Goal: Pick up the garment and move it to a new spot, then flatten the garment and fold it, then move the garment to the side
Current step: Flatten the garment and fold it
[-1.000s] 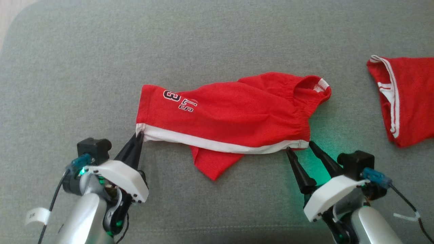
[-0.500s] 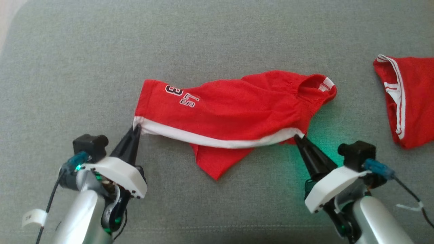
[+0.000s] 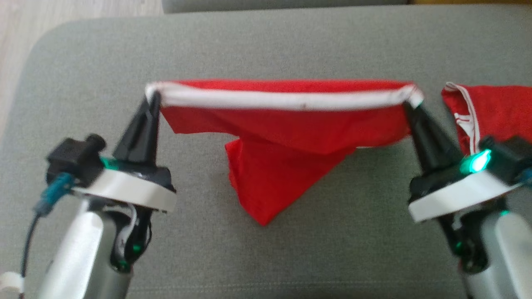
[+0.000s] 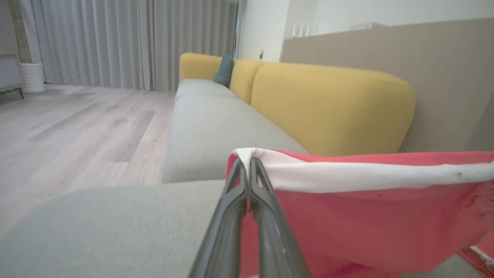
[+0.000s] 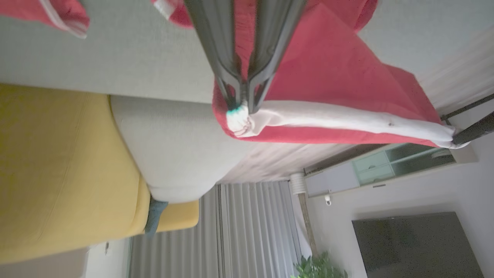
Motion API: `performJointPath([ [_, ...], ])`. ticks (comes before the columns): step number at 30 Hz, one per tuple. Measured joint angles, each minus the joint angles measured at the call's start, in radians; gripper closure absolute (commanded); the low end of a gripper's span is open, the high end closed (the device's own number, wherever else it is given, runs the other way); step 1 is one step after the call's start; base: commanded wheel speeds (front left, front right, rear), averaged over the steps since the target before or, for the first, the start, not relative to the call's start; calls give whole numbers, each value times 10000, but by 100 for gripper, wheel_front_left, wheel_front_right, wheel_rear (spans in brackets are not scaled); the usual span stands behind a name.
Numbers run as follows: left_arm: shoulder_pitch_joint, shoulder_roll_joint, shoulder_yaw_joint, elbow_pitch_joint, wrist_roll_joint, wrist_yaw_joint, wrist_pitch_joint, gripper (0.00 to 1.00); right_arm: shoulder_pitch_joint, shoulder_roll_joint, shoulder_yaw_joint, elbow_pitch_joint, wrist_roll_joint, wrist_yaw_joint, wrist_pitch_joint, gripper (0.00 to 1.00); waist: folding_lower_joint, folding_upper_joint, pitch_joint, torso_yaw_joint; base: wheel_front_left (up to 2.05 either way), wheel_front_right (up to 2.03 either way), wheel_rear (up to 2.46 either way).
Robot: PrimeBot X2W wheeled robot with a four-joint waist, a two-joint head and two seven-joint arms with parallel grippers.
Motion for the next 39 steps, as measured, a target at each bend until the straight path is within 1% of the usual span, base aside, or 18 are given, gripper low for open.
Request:
performJointPath([
  [4, -422, 92, 119, -1043, 13, 173, 19, 100, -576, -79, -337, -1034, -21, 0, 307, 100, 0, 0, -321, -36, 0, 0, 0],
  [7, -1321, 140, 203, -1664, 217, 261, 186, 100, -1187, -203, -514, -1651, -48, 0, 560, 100, 0, 0, -527, -65, 0, 0, 0],
  [10, -2203, 142, 339, -2013, 276, 339, 349, 100, -1688, -207, -658, -1964, 8, 0, 742, 100, 0, 0, -717, -97, 0, 0, 0],
  [15, -2726, 115, 334, -1900, 247, 345, 541, 100, -1844, -102, -708, -1962, 192, 0, 869, 100, 0, 0, -908, -199, 0, 0, 0],
  [18, -2901, -8, 295, -1427, 140, 326, 541, 100, -1922, -2, -642, -1651, 353, 0, 878, 100, 0, 0, -896, -236, 0, 0, 0],
  [20, -3129, -128, 276, -965, -69, 228, 535, 100, -2078, 6, -596, -1392, 445, 0, 878, 100, 0, 0, -810, -242, 0, 0, 0],
  [25, -4191, -339, 121, 1011, -326, -201, 416, 100, -3009, 0, -384, -109, 734, 0, 819, 100, 0, 0, -375, -249, 0, 0, 0],
  [26, -4793, -464, 82, 2004, -311, -355, 136, 100, -3613, 0, -165, 554, 826, 0, 671, 100, 0, 0, -124, -255, 0, 0, 0],
  [29, -5962, -612, 134, 3503, -301, -529, -522, 100, -4856, 15, 222, 1720, 1009, 0, 270, 100, 0, 0, 290, -274, 0, 0, 0],
  [31, -6914, -746, 301, 4397, -301, -686, -1039, 100, -5927, 33, 474, 2577, 1060, 0, -209, 100, 0, 0, 583, -294, 0, 0, 0],
  [34, -8243, -846, 395, 5683, -236, -915, -1367, 100, -7458, 84, 989, 4006, 1095, 0, -1053, 100, 3, 0, 911, -337, 0, 0, 0],
  [35, -8243, -846, 395, 5683, -236, -915, -1367, 100, -7458, 84, 989, 4006, 1095, 0, -1053, 100, 3, 0, 911, -337, 0, 0, 0],
  [39, -9216, -1005, 543, 6943, -6, -1068, -1496, 100, -8722, 341, 1563, 5768, 1097, 0, -2297, 100, 2, 0, 1191, -379, 0, 0, 0],
])
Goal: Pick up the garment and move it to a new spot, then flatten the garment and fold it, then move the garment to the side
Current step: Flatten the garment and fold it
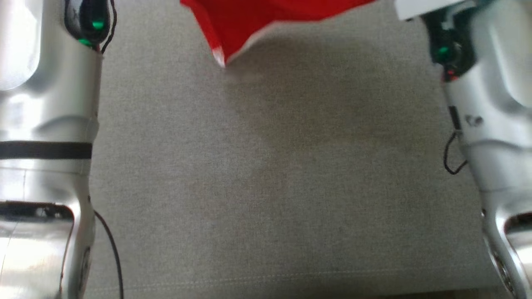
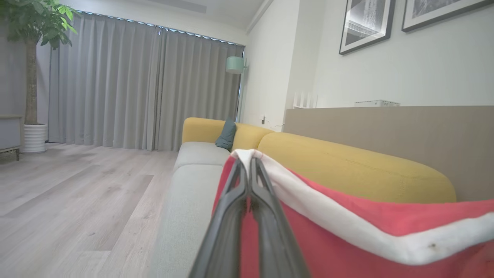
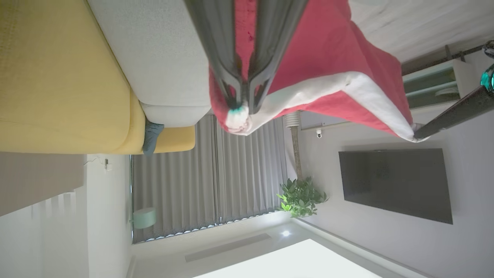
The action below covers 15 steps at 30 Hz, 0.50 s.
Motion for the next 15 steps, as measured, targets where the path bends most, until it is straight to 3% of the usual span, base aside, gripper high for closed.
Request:
performJointPath([
  [9, 694, -556, 583, 1948, 247, -219, 0, 100, -785, 489, 1898, 3538, 518, 0, -1057, 100, -2, 0, 713, 56, 0, 0, 0],
  [15, 2287, -863, 1183, 2337, 33, -349, 2, 100, 113, 642, 2880, 4236, 1089, 0, -1129, 100, -1, 0, 1111, 180, 0, 0, 0],
])
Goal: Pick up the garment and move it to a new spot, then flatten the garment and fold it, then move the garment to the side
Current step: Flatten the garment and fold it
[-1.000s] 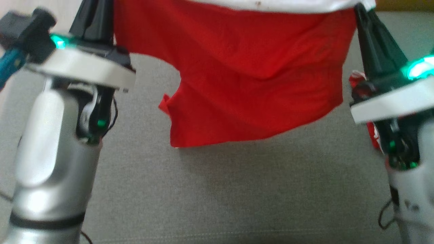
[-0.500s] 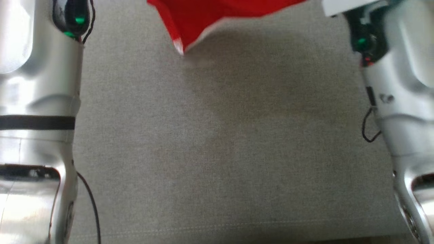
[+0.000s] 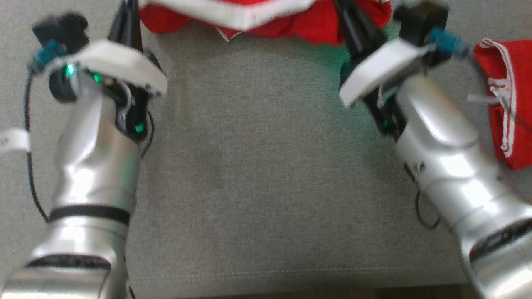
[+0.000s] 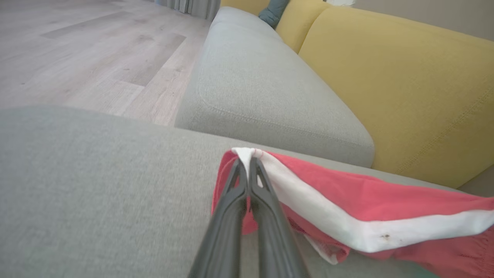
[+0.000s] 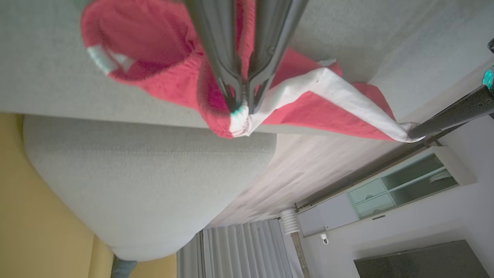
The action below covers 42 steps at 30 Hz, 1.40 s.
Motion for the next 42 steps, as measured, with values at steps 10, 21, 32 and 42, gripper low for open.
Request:
performJointPath([
  [10, 2908, -111, 334, -2094, 138, -107, 0, 100, 3267, -433, -495, -2190, 291, 0, -17, 100, -1, 0, -336, 122, 0, 0, 0],
  [21, 7312, -67, 153, -4439, 136, -98, 2, 100, 7260, -1390, -794, -4393, 491, 0, 144, 100, -2, 0, -1590, 380, 0, 0, 0],
  [32, 10920, 268, -75, -7614, 217, 669, 1718, 100, 10524, -1553, -1835, -6939, 393, 0, 2057, 100, -2, 1, -2934, 451, 0, 0, 0],
  [42, 12548, 483, -42, -9685, 15, 1235, 3104, 100, 12399, -1342, -2683, -8496, 90, 0, 3511, 100, -2, 1, -3265, 432, 0, 0, 0],
])
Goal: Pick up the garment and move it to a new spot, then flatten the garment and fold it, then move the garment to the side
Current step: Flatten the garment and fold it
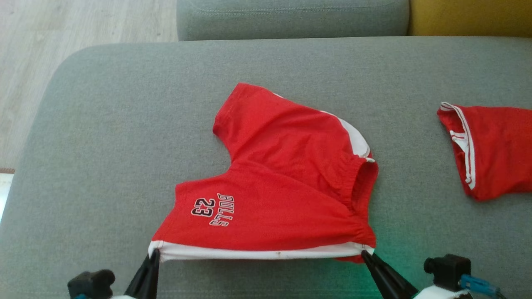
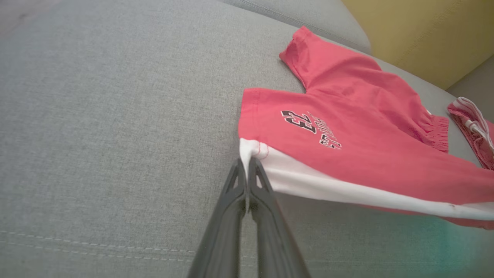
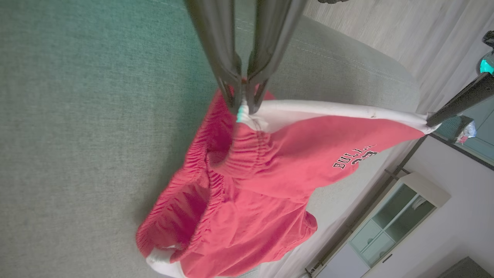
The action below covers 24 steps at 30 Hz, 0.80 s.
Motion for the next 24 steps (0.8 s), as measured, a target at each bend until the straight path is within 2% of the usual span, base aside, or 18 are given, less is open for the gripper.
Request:
performJointPath([
  [6, 14, 159, 17, -531, -12, 71, 240, 100, 261, 267, -318, -454, -151, 0, 485, 100, 0, 0, 36, -67, 0, 0, 0],
  [9, -507, 322, 33, -495, -42, -61, 288, 100, 195, 581, -443, -477, 6, 0, 617, 100, 0, 0, 188, -79, 0, 0, 0],
  [13, -2062, 453, 82, -94, -159, -288, 297, 100, -261, 945, -606, -435, 525, 0, 744, 100, 0, 0, 538, -179, 0, 0, 0],
  [19, -4550, 744, 125, 1085, -399, -704, 604, 100, -1901, 1335, -851, -297, 1227, 0, 765, 100, 0, 0, 1343, -497, 0, 0, 0],
  [24, -6805, 936, -29, 2314, -510, -997, 786, 100, -3216, 1572, -963, 136, 1574, 0, 234, 100, 1, 0, 2073, -950, 0, 0, 0],
])
